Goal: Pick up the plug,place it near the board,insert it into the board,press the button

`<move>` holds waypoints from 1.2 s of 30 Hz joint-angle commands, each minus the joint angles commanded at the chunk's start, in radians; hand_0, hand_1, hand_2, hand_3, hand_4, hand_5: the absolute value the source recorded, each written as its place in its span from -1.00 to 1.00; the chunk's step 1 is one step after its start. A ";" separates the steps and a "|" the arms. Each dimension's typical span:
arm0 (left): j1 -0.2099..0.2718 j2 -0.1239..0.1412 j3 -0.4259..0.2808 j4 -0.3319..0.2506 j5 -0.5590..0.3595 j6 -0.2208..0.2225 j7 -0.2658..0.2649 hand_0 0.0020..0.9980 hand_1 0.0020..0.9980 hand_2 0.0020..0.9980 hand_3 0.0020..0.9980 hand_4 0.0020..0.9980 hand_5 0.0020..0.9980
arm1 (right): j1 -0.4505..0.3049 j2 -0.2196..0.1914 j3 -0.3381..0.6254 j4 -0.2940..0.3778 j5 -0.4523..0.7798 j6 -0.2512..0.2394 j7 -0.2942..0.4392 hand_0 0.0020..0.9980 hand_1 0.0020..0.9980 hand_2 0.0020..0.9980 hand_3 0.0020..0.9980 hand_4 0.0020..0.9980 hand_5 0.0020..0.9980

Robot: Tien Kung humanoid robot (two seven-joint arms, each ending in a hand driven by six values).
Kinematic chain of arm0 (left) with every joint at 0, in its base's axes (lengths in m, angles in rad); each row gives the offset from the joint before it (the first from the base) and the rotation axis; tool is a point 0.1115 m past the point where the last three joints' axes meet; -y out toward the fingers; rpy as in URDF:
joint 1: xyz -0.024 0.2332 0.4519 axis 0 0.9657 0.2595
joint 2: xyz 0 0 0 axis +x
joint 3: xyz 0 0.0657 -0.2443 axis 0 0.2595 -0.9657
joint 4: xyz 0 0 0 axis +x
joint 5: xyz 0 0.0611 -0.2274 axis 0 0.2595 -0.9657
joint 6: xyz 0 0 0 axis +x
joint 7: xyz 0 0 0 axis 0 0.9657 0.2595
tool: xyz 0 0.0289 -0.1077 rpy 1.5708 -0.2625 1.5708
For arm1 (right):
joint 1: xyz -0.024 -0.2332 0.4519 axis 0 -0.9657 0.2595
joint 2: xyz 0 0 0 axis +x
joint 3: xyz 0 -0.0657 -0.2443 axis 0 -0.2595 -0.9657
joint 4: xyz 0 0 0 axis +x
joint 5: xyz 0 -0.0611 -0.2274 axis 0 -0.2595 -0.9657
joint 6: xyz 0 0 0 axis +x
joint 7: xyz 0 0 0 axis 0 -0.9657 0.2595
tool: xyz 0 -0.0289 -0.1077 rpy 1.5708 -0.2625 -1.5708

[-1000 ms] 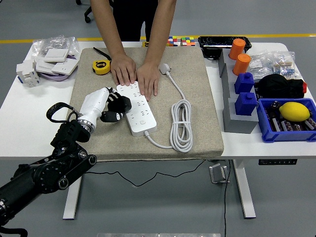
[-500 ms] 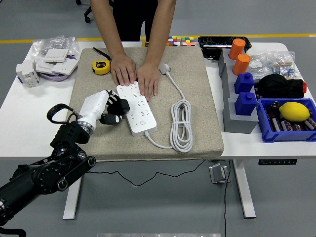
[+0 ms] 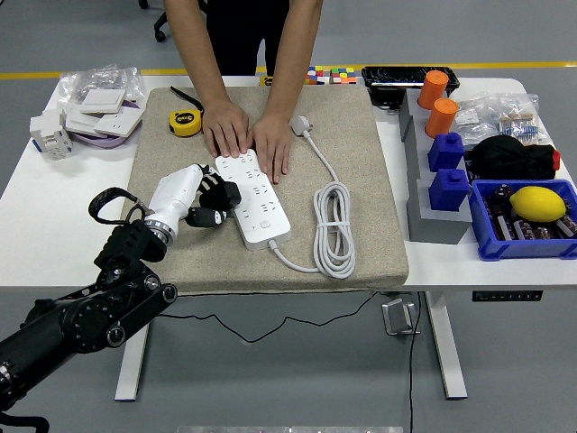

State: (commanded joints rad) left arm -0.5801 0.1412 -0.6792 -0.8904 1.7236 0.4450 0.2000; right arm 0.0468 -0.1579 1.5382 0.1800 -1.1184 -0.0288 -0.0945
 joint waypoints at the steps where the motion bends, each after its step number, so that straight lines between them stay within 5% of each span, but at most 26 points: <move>1: 0.000 0.000 0.000 0.000 -0.002 -0.002 0.000 0.24 0.37 0.11 0.11 0.66 -0.78 | 0.000 0.000 0.001 0.000 -0.001 0.000 -0.001 0.92 0.86 0.78 0.82 1.00 1.00; 3: 0.000 -0.001 0.001 0.002 -0.013 -0.004 -0.004 0.24 0.37 0.11 0.11 0.66 -0.78 | 0.000 0.001 0.000 0.000 0.000 0.002 -0.001 0.92 0.86 0.78 0.82 1.00 1.00; 4: -0.001 -0.001 0.001 0.002 -0.016 -0.006 -0.005 0.39 0.50 0.33 0.31 0.82 -0.64 | 0.001 0.001 0.000 0.000 0.000 0.004 -0.002 0.97 0.87 0.78 0.82 1.00 1.00; 9: -0.002 -0.001 0.002 0.004 -0.037 -0.010 -0.013 0.39 0.50 0.33 0.31 0.82 -0.64 | 0.001 0.001 0.005 0.000 -0.004 0.009 -0.004 0.97 0.87 0.78 0.82 1.00 1.00; 10: -0.002 -0.001 0.003 0.004 -0.044 -0.011 -0.016 0.52 0.66 0.54 0.62 1.00 -0.30 | 0.001 0.001 0.005 0.000 -0.004 0.011 -0.004 1.00 0.88 0.78 0.82 1.00 1.00; 14: -0.003 0.000 0.002 0.004 -0.062 -0.017 -0.024 0.52 0.66 0.54 0.62 1.00 -0.30 | 0.000 0.001 0.007 0.000 -0.005 0.012 -0.005 1.00 0.88 0.78 0.82 1.00 1.00; 15: -0.003 -0.001 0.002 0.004 -0.066 -0.019 -0.026 0.69 0.83 0.73 0.81 1.00 0.04 | 0.000 0.001 0.007 0.000 -0.005 0.012 -0.005 1.00 0.88 0.78 0.82 1.00 1.00; 20: -0.005 0.000 0.000 0.005 -0.093 -0.023 -0.041 0.69 0.83 0.73 0.81 1.00 0.04 | 0.002 0.001 0.007 0.000 -0.004 0.014 -0.005 1.00 0.88 0.78 0.82 1.00 1.00; 21: -0.005 -0.001 0.000 0.005 -0.097 -0.023 -0.044 0.82 0.96 0.85 0.91 1.00 0.28 | 0.002 0.001 0.007 0.000 -0.004 0.014 -0.005 1.00 0.88 0.77 0.82 1.00 1.00; 25: 0.002 -0.001 -0.017 -0.004 -0.151 -0.022 -0.078 0.82 0.96 0.85 0.91 1.00 0.28 | 0.002 0.000 0.007 0.000 -0.004 0.014 -0.005 1.00 0.88 0.77 0.82 1.00 1.00; 26: 0.009 -0.002 -0.031 -0.015 -0.169 -0.014 -0.093 0.82 0.96 0.85 0.91 1.00 0.28 | 0.002 0.000 0.007 0.000 -0.003 0.014 -0.004 1.00 0.88 0.77 0.82 1.00 1.00; 27: 0.016 -0.003 -0.045 -0.026 -0.184 -0.007 -0.105 1.00 1.00 0.98 0.94 1.00 1.00 | 0.002 0.001 0.007 0.000 -0.003 0.013 -0.004 1.00 0.89 0.77 0.82 1.00 1.00; 36: 0.154 -0.029 -0.247 -0.223 -0.244 0.084 -0.185 1.00 1.00 1.00 0.97 1.00 1.00 | -0.006 0.004 0.009 0.000 -0.006 0.013 -0.004 1.00 0.89 0.77 0.82 1.00 1.00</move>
State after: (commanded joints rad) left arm -0.4262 0.1123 -0.9258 -1.1129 1.4801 0.5286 0.0147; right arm 0.0408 -0.1535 1.5476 0.1800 -1.1240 -0.0159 -0.0986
